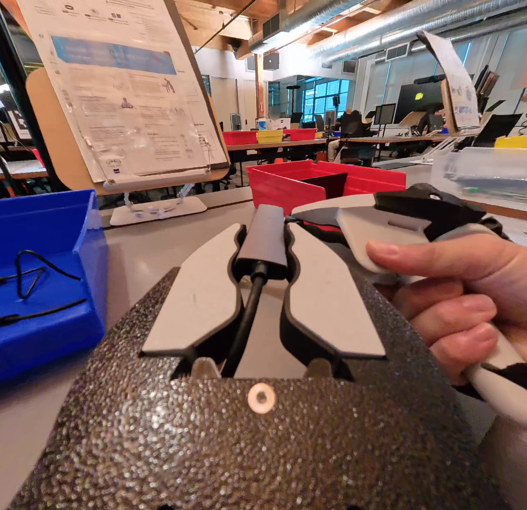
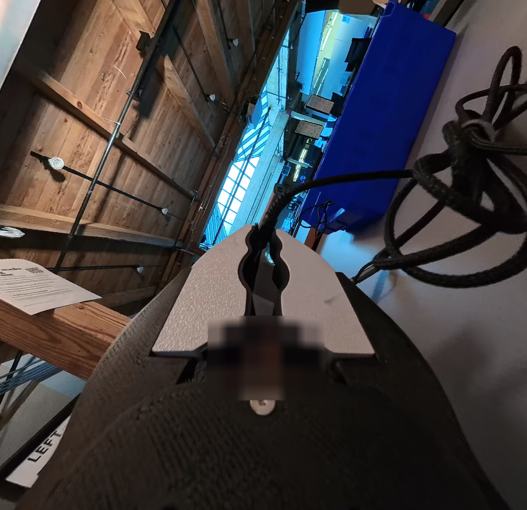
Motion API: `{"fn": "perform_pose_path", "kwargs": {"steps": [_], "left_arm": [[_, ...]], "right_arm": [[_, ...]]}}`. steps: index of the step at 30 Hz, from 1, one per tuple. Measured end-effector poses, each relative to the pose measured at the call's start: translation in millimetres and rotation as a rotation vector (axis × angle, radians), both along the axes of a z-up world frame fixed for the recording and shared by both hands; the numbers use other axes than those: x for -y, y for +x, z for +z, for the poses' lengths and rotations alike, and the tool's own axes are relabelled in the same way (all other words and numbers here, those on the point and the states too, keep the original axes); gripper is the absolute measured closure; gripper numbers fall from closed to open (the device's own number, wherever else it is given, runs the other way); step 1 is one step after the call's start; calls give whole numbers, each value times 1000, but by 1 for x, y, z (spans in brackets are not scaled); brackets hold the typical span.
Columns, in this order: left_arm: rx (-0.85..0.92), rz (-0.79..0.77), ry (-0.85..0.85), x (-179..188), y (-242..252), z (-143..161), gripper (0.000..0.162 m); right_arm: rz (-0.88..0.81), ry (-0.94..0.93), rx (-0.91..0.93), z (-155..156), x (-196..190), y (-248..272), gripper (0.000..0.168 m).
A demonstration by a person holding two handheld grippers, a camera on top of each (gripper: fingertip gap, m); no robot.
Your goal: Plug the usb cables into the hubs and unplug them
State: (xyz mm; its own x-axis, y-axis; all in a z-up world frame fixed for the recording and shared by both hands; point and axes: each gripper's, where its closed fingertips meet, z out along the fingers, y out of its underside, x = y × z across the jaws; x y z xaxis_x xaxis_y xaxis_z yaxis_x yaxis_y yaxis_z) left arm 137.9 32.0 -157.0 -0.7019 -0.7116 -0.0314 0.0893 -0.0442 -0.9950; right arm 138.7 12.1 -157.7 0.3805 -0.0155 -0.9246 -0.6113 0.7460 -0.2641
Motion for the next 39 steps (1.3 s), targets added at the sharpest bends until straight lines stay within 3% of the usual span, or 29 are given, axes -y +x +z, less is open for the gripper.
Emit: {"fn": "perform_pose_path", "kwargs": {"steps": [3, 7, 11, 14, 18, 26, 35, 39], "left_arm": [[135, 49, 160, 1, -2, 0, 136], [135, 41, 178, 3, -3, -3, 136], [-8, 3, 18, 4, -1, -3, 136], [61, -13, 83, 7, -4, 3, 137], [76, 8, 75, 3, -5, 7, 137], [22, 52, -17, -8, 3, 4, 137], [13, 74, 4, -9, 4, -8, 136], [16, 91, 49, -8, 4, -12, 136]], "right_arm": [[5, 15, -4, -3, 1, -1, 159], [-7, -2, -7, -7, 4, -2, 159], [13, 19, -14, -4, 3, -1, 159], [-41, -42, 27, -2, 7, 0, 158], [32, 13, 31, 3, 3, 0, 158], [36, -70, 21, 4, -7, 7, 158], [13, 10, 20, 2, -7, 8, 159], [-12, -68, 37, 0, -5, 8, 159]]}}
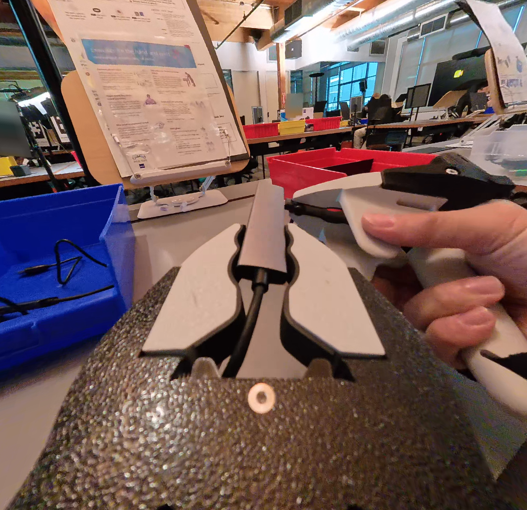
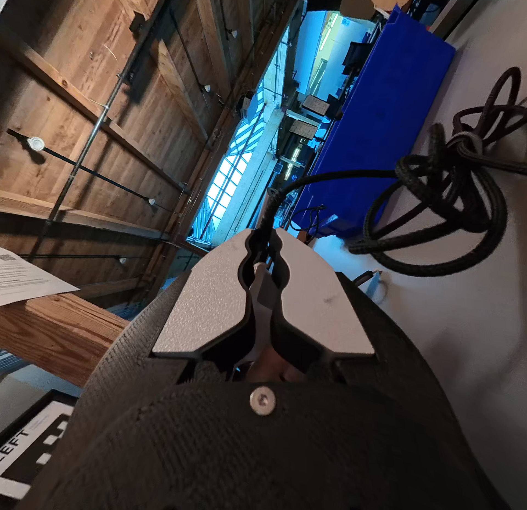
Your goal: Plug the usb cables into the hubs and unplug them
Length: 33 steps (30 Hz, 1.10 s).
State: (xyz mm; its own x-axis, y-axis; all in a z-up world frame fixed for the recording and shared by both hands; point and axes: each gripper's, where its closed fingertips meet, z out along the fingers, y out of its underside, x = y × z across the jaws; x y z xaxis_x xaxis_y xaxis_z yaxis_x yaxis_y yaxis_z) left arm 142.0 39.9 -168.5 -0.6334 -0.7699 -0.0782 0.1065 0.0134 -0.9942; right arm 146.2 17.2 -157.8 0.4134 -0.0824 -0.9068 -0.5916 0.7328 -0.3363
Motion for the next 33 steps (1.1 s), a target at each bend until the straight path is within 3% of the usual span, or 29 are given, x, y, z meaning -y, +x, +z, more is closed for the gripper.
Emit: {"fn": "perform_pose_path", "kwargs": {"steps": [14, 21, 24, 33], "left_arm": [[-20, -38, 2, 4, 2, -2, 136], [-4, -52, 33, 6, 0, -3, 135], [18, -57, -16, 9, -4, 3, 136], [16, -76, -18, 8, -4, 3, 137]], "right_arm": [[-16, -214, 60, -3, 4, -3, 157], [23, -54, 17, -5, 8, -6, 158], [99, 120, -29, -1, 8, -5, 160], [78, 196, -76, 0, 5, 0, 160]]}}
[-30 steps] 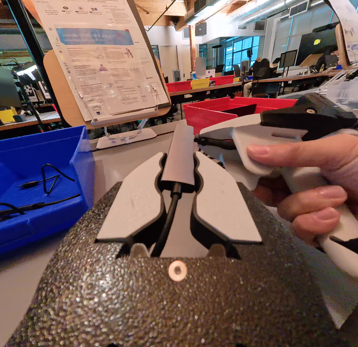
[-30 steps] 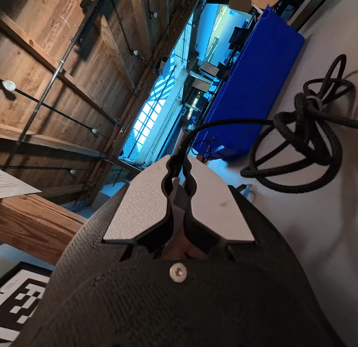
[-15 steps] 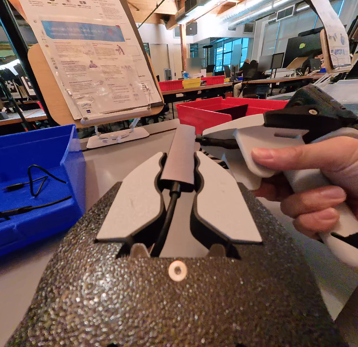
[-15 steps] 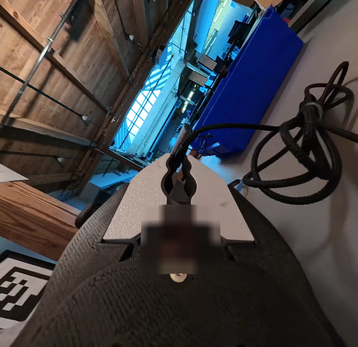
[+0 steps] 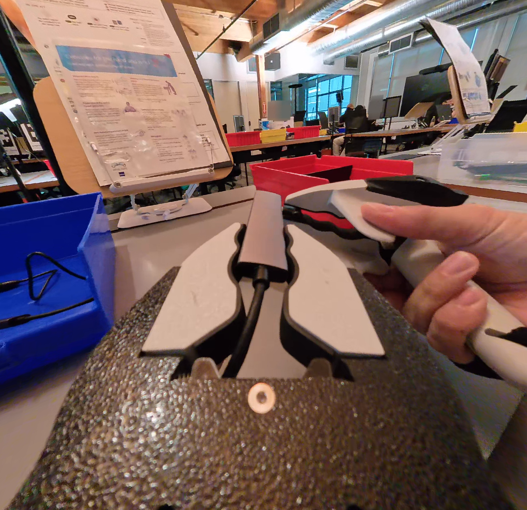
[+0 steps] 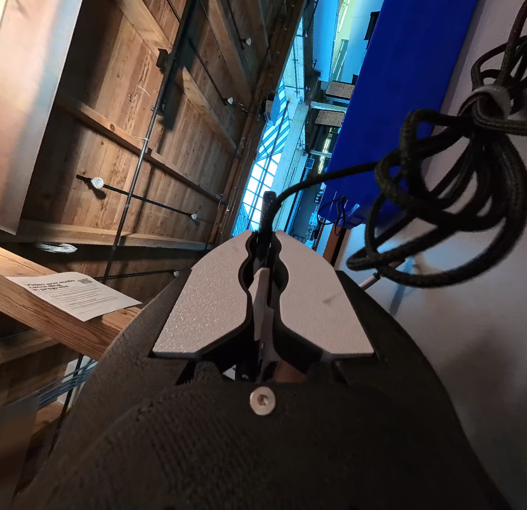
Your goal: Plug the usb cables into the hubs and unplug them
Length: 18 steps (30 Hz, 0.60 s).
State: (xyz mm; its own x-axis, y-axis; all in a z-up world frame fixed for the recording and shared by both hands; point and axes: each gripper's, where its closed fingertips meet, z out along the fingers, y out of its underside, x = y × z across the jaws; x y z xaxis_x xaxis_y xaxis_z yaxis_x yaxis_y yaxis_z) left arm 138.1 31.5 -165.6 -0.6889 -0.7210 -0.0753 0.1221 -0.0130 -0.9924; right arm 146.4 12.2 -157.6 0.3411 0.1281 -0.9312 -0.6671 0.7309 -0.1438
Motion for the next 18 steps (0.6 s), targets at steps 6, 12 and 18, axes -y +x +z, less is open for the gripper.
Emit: {"fn": "perform_pose_path", "kwargs": {"steps": [6, 12, 18], "left_arm": [[17, 70, 27, -5, 3, -2, 136], [38, 56, 75, -4, 4, -4, 135], [-4, 47, 21, -7, 5, -3, 135]], "right_arm": [[-26, -130, 39, 0, -5, 3, 158], [-46, -232, 90, -3, -4, 1, 158], [-46, -219, 86, 0, -7, 1, 158]]}}
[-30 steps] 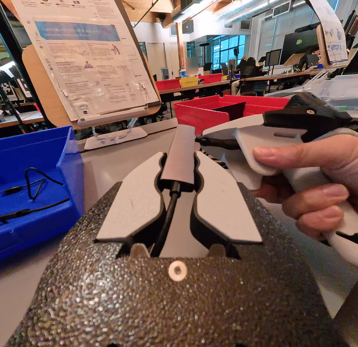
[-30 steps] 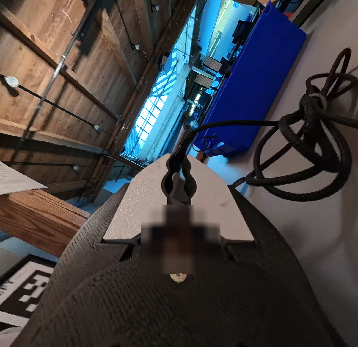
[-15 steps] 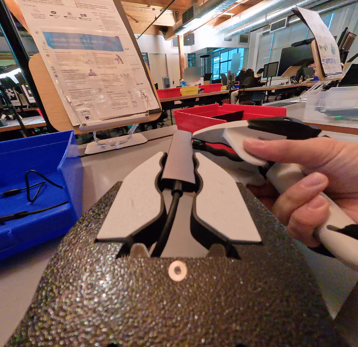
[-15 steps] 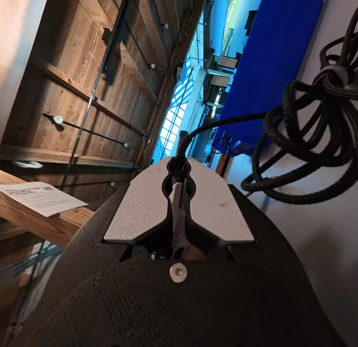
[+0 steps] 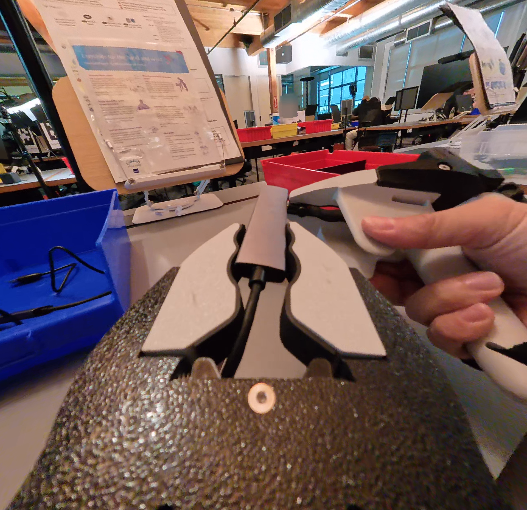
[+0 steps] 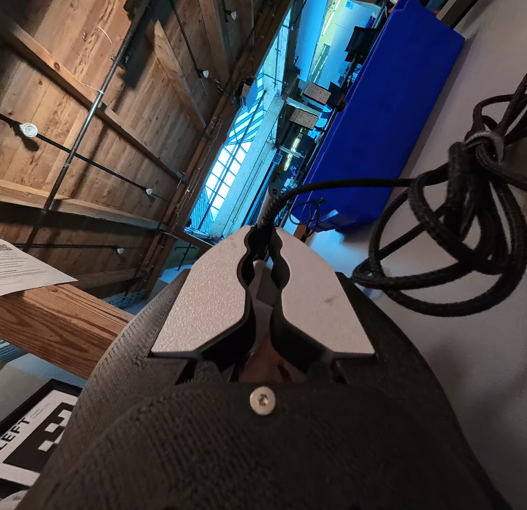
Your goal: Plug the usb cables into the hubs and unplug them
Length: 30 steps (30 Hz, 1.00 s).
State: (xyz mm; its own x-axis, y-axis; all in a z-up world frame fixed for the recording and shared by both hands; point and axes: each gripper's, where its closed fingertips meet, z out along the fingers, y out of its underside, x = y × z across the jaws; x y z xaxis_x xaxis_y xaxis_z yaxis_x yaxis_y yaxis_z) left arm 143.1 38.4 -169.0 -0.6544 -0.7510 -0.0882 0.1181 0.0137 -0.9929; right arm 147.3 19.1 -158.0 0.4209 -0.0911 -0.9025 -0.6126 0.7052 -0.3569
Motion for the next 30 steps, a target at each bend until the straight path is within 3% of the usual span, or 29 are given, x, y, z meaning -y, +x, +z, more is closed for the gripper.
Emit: {"fn": "perform_pose_path", "kwargs": {"steps": [5, 10, 16, 18, 19, 20, 21, 22, 24, 26, 30], "left_arm": [[68, 34, 135, 5, 1, -4, 134], [-23, -2, 19, 7, 2, -2, 134], [-52, 7, -6, 5, 1, -3, 135], [-139, 243, -192, -50, 34, 3, 137], [-228, 266, -329, -86, 50, 9, 137], [-154, 265, -281, -104, 55, 24, 137], [-39, 260, -165, -104, 50, 40, 136], [23, 222, -115, -92, 40, 53, 137], [62, 159, -107, -68, 25, 66, 137], [62, 106, -97, -48, 15, 68, 137], [57, 56, -67, -32, 5, 57, 137]], "right_arm": [[2, 20, -6, -8, 6, 0, 158], [-11, 7, 11, -3, 7, 0, 158], [-7, 22, 7, -4, 9, -2, 158], [-58, -62, 14, -18, 24, -8, 158], [-113, -45, -31, -31, 43, -12, 159], [-136, -8, -73, -42, 58, -18, 159], [-89, 29, -61, -37, 60, -24, 159], [-79, -74, -3, -30, 58, -26, 158], [-47, -179, 94, 2, 53, -28, 158], [4, -246, 174, 38, 53, -33, 160], [12, -577, 272, 80, 85, -37, 159]]}}
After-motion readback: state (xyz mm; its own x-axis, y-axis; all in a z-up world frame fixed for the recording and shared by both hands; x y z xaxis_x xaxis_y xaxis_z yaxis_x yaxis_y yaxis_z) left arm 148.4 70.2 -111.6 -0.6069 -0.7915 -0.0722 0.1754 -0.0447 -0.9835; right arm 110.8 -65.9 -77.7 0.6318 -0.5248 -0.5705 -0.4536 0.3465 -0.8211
